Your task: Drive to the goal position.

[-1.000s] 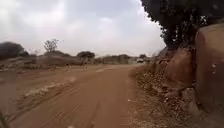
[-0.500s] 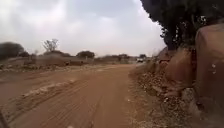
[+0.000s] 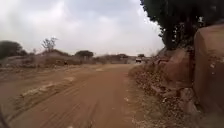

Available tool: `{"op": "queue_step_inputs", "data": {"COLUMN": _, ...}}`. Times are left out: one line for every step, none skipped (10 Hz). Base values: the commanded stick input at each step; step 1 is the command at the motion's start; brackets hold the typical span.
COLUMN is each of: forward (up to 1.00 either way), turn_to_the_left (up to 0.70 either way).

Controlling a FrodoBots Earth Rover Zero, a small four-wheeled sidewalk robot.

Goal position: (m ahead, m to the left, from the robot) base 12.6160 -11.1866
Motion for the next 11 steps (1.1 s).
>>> {"op": "queue_step_inputs", "data": {"forward": 0.0, "turn_to_the_left": 0.0}}
{"op": "queue_step_inputs", "data": {"forward": 0.0, "turn_to_the_left": 0.0}}
{"op": "queue_step_inputs", "data": {"forward": 0.0, "turn_to_the_left": 0.0}}
{"op": "queue_step_inputs", "data": {"forward": 0.0, "turn_to_the_left": 0.0}}
{"op": "queue_step_inputs", "data": {"forward": 0.0, "turn_to_the_left": 0.0}}
{"op": "queue_step_inputs", "data": {"forward": 0.0, "turn_to_the_left": 0.0}}
{"op": "queue_step_inputs", "data": {"forward": 0.14, "turn_to_the_left": 0.0}}
{"op": "queue_step_inputs", "data": {"forward": 0.34, "turn_to_the_left": 0.0}}
{"op": "queue_step_inputs", "data": {"forward": 0.43, "turn_to_the_left": 0.0}}
{"op": "queue_step_inputs", "data": {"forward": 0.5, "turn_to_the_left": 0.0}}
{"op": "queue_step_inputs", "data": {"forward": 0.5, "turn_to_the_left": 0.0}}
